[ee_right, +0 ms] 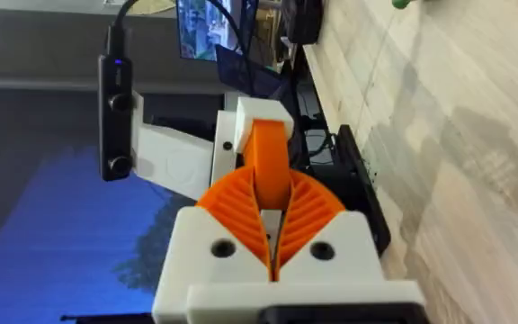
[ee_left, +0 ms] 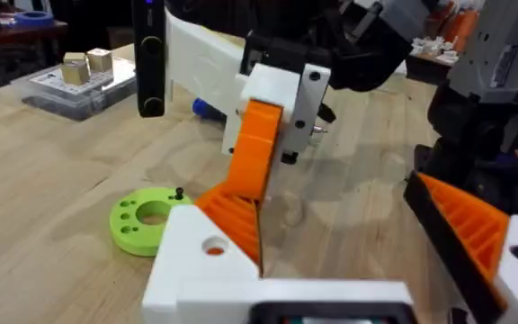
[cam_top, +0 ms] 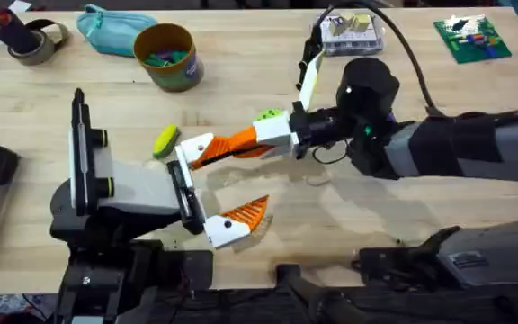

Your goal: Pick up the gripper from the table and insert it into the empty holder that is missing its gripper. Then pick up a screw, insert it into the mounting hole, and use the screwdriver to tighten it. Finally, clean up the table by picking up the vegetable and placing it into the bucket.

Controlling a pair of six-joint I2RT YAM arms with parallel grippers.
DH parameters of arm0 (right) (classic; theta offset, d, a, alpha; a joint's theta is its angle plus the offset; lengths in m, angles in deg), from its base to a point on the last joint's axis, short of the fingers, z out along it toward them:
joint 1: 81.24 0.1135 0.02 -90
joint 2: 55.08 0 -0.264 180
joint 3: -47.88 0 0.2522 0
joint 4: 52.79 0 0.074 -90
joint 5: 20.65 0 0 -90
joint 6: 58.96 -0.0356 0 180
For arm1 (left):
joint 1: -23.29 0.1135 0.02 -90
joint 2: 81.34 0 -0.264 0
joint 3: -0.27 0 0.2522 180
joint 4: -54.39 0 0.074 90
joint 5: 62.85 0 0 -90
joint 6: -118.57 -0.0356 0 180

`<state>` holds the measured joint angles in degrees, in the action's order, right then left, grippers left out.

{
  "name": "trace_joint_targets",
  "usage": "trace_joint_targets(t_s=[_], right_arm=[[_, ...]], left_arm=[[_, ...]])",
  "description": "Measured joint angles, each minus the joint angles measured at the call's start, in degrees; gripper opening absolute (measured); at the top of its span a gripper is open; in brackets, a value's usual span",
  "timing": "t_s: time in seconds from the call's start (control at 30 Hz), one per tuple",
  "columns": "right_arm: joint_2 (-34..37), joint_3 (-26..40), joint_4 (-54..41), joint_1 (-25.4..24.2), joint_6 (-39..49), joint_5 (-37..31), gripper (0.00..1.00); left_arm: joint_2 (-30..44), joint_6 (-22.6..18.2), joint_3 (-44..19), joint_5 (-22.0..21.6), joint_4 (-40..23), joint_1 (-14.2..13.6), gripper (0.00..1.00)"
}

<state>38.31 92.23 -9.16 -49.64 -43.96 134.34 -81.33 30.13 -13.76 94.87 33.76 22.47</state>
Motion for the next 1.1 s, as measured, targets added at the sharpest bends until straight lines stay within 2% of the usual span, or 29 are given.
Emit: trace_joint_targets(t_s=[1.1], right_arm=[[-0.3,0.0,0.4,2.4,-0.2,-5.8,0.009]], left_arm=[[0.0,0.7,0.0,-2.3,0.4,0.4,0.984]])
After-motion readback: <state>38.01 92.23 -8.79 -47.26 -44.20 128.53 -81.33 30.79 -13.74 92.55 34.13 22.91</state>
